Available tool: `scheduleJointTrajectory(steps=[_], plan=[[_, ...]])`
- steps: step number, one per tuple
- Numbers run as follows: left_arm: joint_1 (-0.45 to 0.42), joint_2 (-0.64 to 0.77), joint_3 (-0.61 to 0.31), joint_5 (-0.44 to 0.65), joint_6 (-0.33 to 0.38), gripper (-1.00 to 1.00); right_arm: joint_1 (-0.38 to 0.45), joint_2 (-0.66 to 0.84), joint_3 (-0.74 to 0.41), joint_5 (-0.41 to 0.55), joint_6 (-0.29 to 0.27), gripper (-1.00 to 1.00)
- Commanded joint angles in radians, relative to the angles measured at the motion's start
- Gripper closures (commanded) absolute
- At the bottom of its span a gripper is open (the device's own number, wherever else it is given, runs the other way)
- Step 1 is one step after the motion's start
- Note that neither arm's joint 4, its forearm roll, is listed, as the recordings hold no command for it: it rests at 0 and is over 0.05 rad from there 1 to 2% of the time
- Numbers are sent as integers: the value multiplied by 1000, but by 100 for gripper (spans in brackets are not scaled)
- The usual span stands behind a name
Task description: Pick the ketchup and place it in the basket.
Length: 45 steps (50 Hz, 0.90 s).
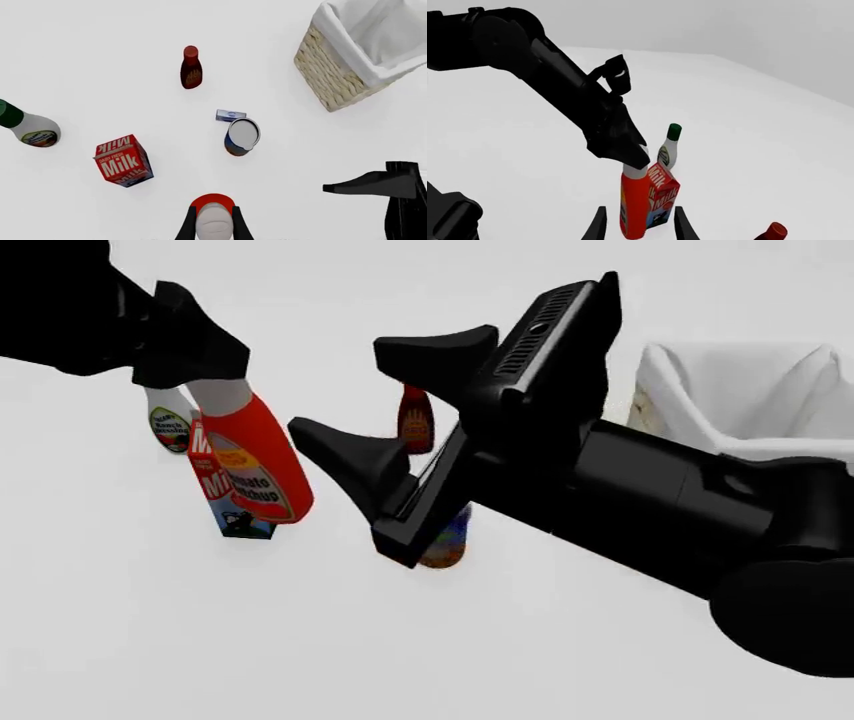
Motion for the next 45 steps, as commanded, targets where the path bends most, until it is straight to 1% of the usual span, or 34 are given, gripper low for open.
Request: scheduleJointTrajectory(steps=[1,25,45], plan=[[-14,-10,0,5,4,100,6,28,-15,-9,5,-100],[-49,-21,-15,30,-15,100,2,96,-32,-42,27,-100],[-66,-31,-23,45,-26,100,7,147,-53,-53,25,-100]])
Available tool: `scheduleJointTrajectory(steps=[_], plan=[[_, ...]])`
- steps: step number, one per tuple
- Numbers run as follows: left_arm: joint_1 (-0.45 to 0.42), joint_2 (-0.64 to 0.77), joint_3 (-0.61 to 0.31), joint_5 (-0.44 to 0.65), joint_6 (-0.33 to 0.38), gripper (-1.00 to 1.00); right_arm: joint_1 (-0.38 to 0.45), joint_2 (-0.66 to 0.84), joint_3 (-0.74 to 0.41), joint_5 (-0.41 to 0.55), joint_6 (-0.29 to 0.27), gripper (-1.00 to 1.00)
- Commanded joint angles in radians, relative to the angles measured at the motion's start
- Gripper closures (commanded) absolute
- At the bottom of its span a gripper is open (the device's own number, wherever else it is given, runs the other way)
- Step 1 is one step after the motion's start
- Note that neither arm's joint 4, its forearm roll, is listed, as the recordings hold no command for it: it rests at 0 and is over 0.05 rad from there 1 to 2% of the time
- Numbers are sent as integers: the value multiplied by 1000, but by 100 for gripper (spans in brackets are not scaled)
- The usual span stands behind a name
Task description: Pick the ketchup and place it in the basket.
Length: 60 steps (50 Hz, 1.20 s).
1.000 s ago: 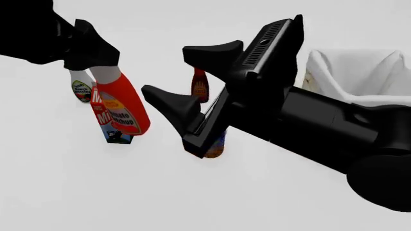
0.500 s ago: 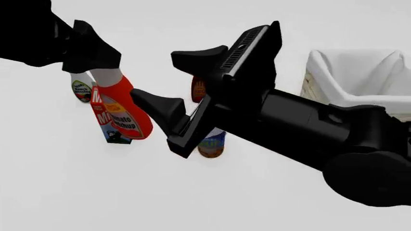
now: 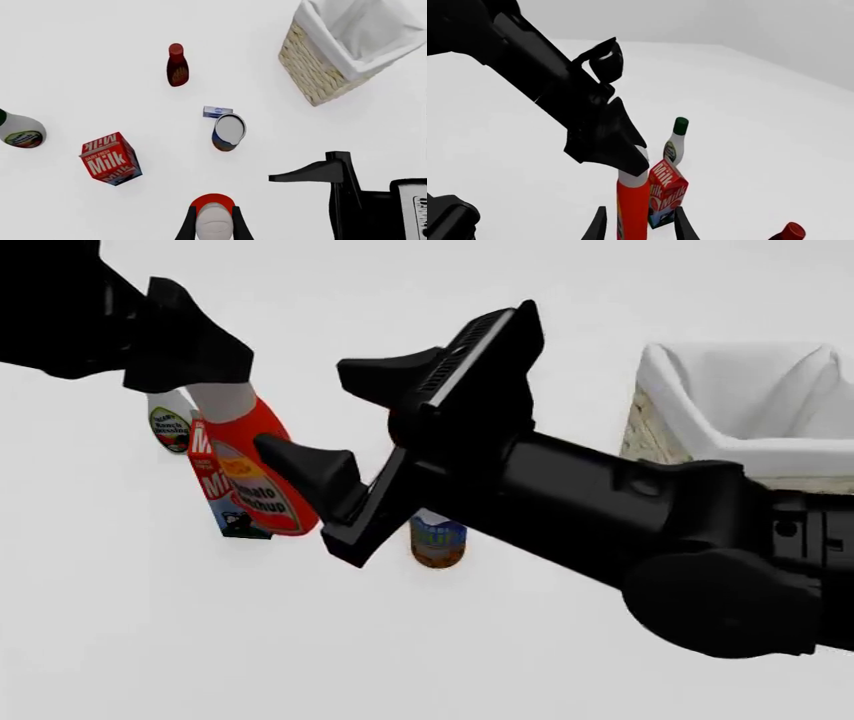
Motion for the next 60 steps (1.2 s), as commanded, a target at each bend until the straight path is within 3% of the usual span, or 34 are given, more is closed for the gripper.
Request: scheduleJointTrajectory(steps=[1,60], plan=[[-10,-9,-8,8,6,100,3,27,-12,-5,1,-100],[-58,-32,-59,60,-21,100,25,127,-60,-29,23,-100]])
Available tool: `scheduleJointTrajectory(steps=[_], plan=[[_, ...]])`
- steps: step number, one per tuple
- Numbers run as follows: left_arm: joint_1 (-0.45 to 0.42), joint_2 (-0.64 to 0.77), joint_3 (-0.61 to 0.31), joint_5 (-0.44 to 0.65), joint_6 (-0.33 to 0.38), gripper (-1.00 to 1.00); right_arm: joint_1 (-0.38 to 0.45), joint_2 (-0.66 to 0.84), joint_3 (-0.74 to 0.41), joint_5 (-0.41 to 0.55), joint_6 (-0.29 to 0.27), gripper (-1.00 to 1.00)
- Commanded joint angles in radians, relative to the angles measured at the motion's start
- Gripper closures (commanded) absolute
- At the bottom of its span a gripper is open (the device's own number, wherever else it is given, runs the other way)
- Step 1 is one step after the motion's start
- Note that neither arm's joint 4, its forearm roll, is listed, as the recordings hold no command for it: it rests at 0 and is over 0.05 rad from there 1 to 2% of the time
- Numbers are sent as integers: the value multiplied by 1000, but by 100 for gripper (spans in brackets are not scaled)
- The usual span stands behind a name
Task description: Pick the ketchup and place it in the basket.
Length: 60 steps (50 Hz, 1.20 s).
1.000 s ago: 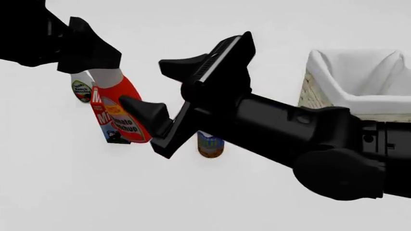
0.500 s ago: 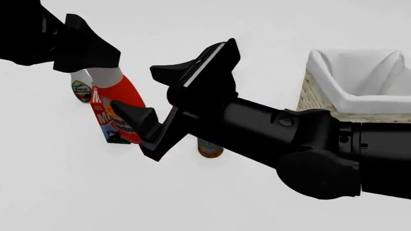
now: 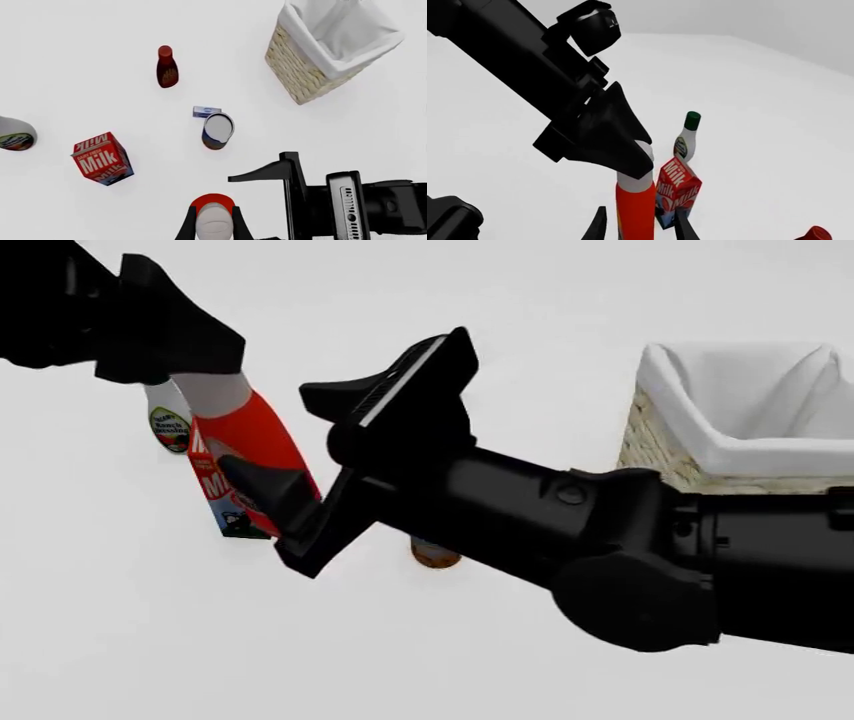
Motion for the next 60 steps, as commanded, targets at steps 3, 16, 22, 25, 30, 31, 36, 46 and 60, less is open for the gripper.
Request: scheduleJointTrajectory(steps=[3,16,22,25,30,31,36,46,60], plan=[[-14,-8,-22,14,5,100,6,13,-9,1,3,-100],[-22,-11,-39,32,-5,100,9,36,-22,-6,6,-100],[-16,-11,-49,38,5,100,8,60,-33,-11,8,-100],[-17,-11,-51,40,4,100,7,70,-37,-13,10,-100],[-19,-11,-53,40,3,100,7,77,-38,-13,15,-100],[-22,-12,-53,40,1,100,5,78,-39,-15,14,-100],[-36,-15,-54,42,-9,100,5,79,-36,-15,15,100],[-46,-18,-47,34,-18,100,7,59,-24,-14,13,100],[-54,-12,-30,6,-17,-100,0,34,-5,-13,9,100]])
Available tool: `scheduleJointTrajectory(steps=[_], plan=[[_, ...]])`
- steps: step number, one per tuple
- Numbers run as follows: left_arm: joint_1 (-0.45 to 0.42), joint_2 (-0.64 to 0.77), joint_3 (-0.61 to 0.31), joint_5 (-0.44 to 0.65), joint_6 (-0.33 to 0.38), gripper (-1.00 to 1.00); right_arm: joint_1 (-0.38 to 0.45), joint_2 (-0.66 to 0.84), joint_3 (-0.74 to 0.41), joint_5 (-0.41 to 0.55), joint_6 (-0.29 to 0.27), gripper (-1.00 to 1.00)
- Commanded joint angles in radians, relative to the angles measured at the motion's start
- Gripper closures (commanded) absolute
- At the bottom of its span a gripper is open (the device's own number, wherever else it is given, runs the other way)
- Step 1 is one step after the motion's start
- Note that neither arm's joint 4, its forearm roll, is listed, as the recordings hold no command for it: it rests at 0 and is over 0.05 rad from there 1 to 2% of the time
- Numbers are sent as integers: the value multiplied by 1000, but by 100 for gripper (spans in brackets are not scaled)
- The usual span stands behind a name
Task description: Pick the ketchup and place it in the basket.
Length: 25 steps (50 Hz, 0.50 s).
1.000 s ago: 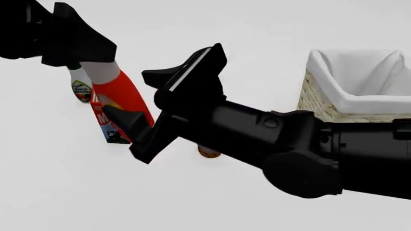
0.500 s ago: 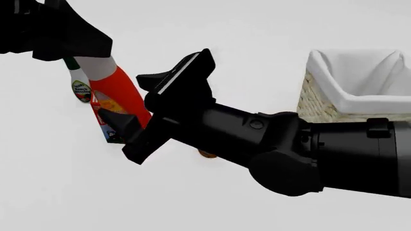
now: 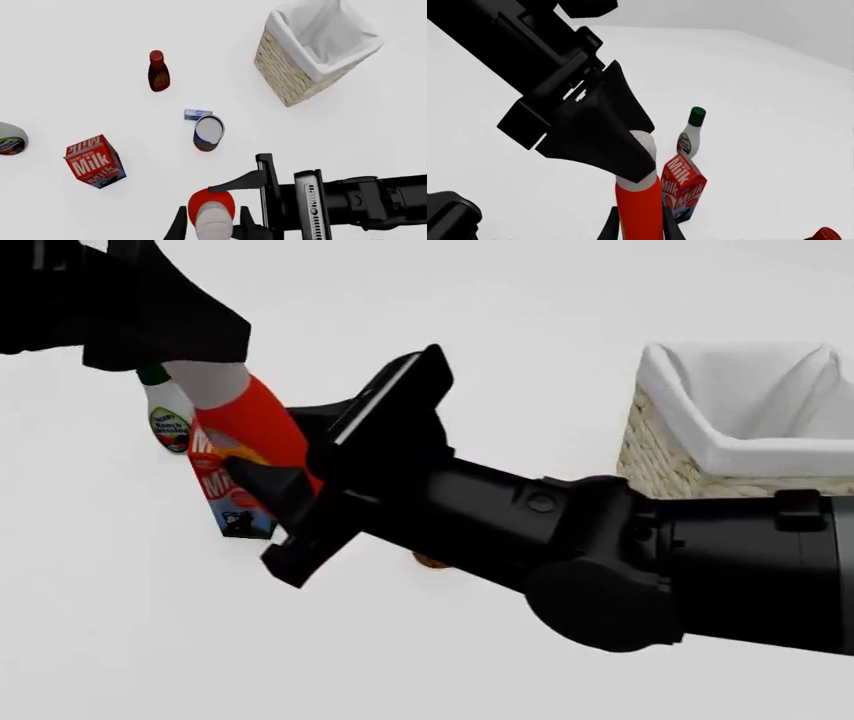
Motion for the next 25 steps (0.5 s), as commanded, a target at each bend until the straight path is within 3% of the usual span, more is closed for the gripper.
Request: scheduleJointTrajectory(steps=[1,25], plan=[[-14,2,7,-20,12,-100,-6,-16,11,-2,9,100],[32,11,-33,-93,13,-100,-4,-65,76,-15,22,100]])
